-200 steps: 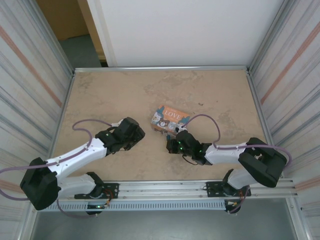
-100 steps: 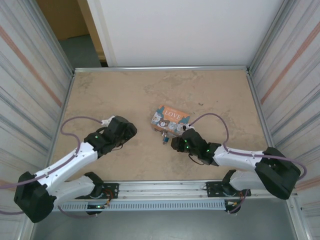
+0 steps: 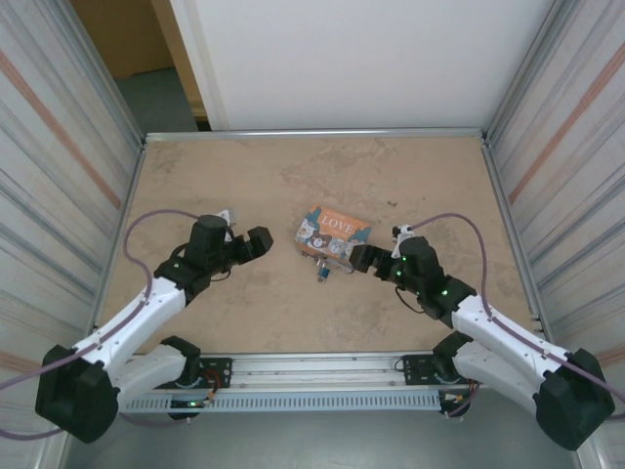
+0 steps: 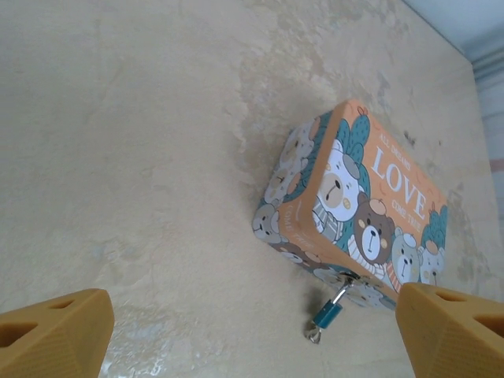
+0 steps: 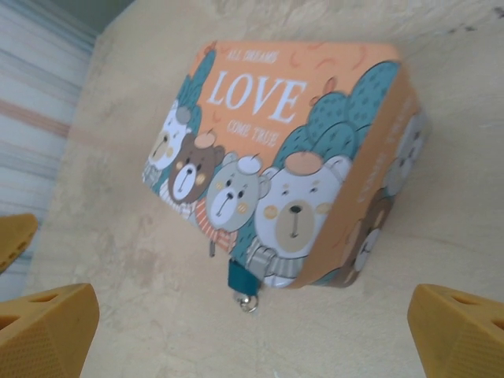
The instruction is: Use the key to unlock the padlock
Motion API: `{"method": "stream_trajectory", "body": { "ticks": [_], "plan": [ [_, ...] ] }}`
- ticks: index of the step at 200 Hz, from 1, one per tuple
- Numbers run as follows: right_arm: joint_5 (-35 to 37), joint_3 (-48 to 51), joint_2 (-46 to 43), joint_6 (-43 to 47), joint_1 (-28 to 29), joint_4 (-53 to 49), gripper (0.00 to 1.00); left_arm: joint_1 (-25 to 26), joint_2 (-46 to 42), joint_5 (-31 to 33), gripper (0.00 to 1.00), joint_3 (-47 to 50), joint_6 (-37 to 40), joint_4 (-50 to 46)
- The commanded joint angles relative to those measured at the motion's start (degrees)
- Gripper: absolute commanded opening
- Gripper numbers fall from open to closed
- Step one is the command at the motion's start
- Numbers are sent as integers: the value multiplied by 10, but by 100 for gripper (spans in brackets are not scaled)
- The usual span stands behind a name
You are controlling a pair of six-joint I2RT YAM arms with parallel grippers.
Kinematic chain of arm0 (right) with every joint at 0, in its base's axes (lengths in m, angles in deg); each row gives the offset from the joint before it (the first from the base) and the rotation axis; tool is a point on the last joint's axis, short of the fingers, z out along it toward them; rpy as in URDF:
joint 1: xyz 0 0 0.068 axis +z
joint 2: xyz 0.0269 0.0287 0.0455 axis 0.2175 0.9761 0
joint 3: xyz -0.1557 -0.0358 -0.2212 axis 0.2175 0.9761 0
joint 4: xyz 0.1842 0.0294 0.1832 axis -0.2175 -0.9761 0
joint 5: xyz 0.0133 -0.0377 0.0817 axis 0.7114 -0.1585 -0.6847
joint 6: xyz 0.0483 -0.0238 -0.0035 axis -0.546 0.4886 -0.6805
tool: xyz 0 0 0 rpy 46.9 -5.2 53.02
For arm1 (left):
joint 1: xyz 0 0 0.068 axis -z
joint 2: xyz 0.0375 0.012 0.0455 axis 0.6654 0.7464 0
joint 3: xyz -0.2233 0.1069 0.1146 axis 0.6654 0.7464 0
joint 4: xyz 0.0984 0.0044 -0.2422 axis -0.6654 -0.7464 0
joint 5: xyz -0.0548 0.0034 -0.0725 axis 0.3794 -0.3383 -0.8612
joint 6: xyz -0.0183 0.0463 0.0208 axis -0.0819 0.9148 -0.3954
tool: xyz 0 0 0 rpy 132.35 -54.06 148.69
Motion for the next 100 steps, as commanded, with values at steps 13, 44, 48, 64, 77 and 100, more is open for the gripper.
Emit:
{"method": "stream_trajectory", "body": {
  "ticks": [13, 44, 48, 64, 77, 100],
  "plan": [
    [-107, -7, 19, 9, -78, -43, 99, -7, 80, -122, 92, -67, 74, 32],
    [-152, -35, 76, 27, -113, -44, 99, -8, 172, -158, 91, -124, 102, 29],
    [-156, -38, 89, 28, -116, -42, 99, -8, 183, -163, 91, -130, 106, 31],
    [-160, -50, 121, 27, -120, -31, 99, -9, 229, -192, 90, -159, 117, 37],
    [-165, -56, 147, 25, -122, -11, 99, -10, 266, -218, 89, -188, 126, 31],
    [-177, -77, 199, 27, -123, 14, 99, -11, 327, -245, 88, -232, 137, 21]
  ]
}}
